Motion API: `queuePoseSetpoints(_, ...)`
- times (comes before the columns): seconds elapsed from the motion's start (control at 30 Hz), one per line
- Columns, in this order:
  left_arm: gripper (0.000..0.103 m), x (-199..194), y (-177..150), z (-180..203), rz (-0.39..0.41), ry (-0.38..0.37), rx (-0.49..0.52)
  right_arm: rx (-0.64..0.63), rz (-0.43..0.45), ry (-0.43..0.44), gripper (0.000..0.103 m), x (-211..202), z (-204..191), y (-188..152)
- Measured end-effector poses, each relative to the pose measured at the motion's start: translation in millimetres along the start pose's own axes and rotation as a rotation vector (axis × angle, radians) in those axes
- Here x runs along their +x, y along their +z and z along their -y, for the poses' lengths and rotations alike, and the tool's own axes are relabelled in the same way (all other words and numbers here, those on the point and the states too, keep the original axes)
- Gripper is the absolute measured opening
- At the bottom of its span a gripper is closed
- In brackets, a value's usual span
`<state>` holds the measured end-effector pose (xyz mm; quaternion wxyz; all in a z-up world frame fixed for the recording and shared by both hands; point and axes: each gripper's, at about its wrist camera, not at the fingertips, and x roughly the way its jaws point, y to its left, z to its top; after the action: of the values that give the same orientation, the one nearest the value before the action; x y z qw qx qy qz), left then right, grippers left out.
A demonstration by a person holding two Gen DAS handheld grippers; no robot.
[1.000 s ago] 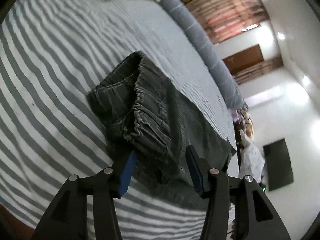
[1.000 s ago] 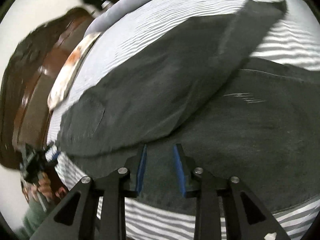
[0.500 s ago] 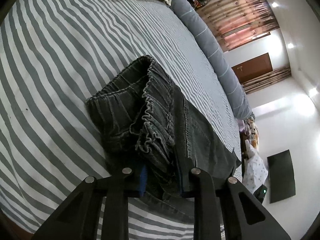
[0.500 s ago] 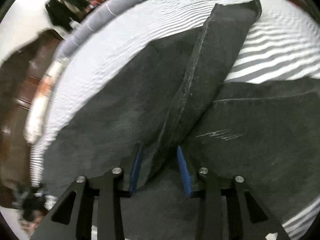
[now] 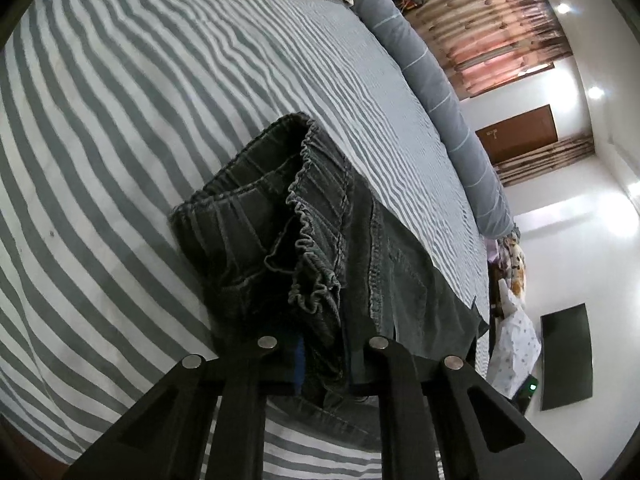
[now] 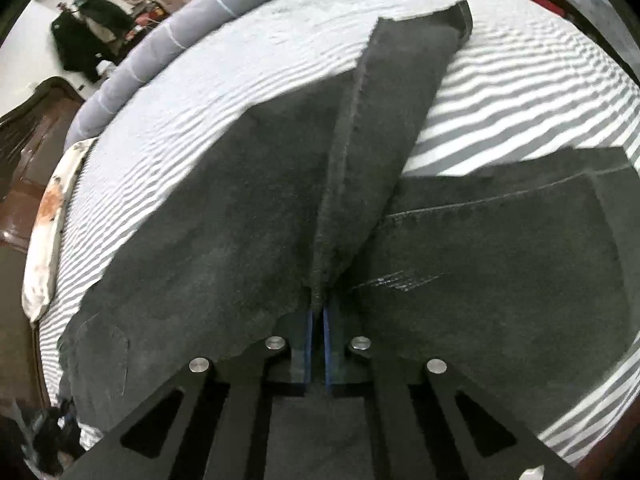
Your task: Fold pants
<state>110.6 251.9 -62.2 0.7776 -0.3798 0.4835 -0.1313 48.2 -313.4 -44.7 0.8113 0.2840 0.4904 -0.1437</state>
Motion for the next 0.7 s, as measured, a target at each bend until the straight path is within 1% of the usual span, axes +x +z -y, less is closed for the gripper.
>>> queuePoseSetpoints(0.1, 0.011, -5, 9, 10, 0.006, 0.018, 0.029, -0.024, 0.006, 0.024, 0.002, -19, -2, -5)
queuePoseSetpoints(0.17, 0.01, -10, 18, 17, 0.008, 0.01, 0.047, -0.042, 0.004, 0.033, 0.002, -28, -9, -12)
queuePoseSetpoints(0.23, 0.01, -15, 25, 26, 0.009, 0.03, 0.085, -0.048, -0.009, 0.05, 0.002, -37, -11, -24)
queuePoseSetpoints(0.3, 0.01, -17, 34, 32, -0.008, 0.04, 0.129, -0.063, -0.015, 0.048, 0.002, -40, -11, -37)
queuePoseSetpoints(0.37, 0.01, -16, 38, 32, -0.024, 0.08, 0.158, -0.087, -0.021, 0.035, 0.002, -39, -15, -54)
queuePoseSetpoints(0.43, 0.01, -11, 37, 27, -0.04, 0.138, 0.197, -0.085, -0.054, 0.031, 0.002, -30, -13, -75)
queuePoseSetpoints(0.5, 0.01, -6, 32, 16, -0.055, 0.17, 0.2, -0.086, -0.085, 0.024, 0.002, -18, -10, -87)
queuePoseSetpoints(0.53, 0.01, -3, 31, 10, -0.063, 0.178, 0.191, -0.08, -0.097, 0.018, 0.002, -13, -9, -93)
queuePoseSetpoints(0.6, 0.01, -1, 29, 0, -0.069, 0.167, 0.166, -0.077, -0.092, 0.021, 0.002, -10, -7, -99)
queuePoseSetpoints(0.7, 0.011, 2, 26, 0, -0.065, 0.185, 0.187, -0.072, -0.089, 0.019, 0.002, -8, -8, -100)
